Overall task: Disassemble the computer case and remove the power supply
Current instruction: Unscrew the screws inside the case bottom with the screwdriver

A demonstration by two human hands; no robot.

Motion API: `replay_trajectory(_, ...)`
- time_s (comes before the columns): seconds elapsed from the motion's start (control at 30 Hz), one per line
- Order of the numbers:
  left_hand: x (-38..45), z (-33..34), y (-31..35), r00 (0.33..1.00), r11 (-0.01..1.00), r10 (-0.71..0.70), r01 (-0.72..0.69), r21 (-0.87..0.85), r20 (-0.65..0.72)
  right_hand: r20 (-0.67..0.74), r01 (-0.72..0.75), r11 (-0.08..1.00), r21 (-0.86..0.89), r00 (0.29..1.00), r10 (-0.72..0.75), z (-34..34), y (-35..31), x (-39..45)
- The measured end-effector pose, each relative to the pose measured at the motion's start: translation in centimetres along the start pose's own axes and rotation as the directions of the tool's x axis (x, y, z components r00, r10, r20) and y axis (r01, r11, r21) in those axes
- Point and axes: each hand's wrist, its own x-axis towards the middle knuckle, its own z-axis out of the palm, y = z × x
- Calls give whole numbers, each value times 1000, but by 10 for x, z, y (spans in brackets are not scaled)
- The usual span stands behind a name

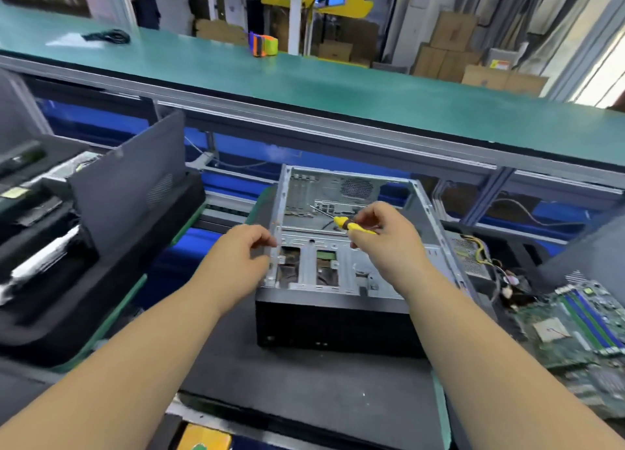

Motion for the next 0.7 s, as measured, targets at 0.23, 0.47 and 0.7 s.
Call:
replay_trajectory(0.23, -5, -1, -30, 999, 1000, 14, -14, 5, 51, -64, 49, 998, 37, 997, -46, 21, -28, -7)
replay_trajectory(0.47, 0, 7, -34, 995, 998, 70, -69, -16, 67, -51, 80, 995, -59, 995, -83, 40, -35, -6)
replay_trajectory(0.7, 4, 11, -34, 995, 997, 66, -64, -37, 75, -22, 76, 989, -129, 997, -80, 49, -36, -3)
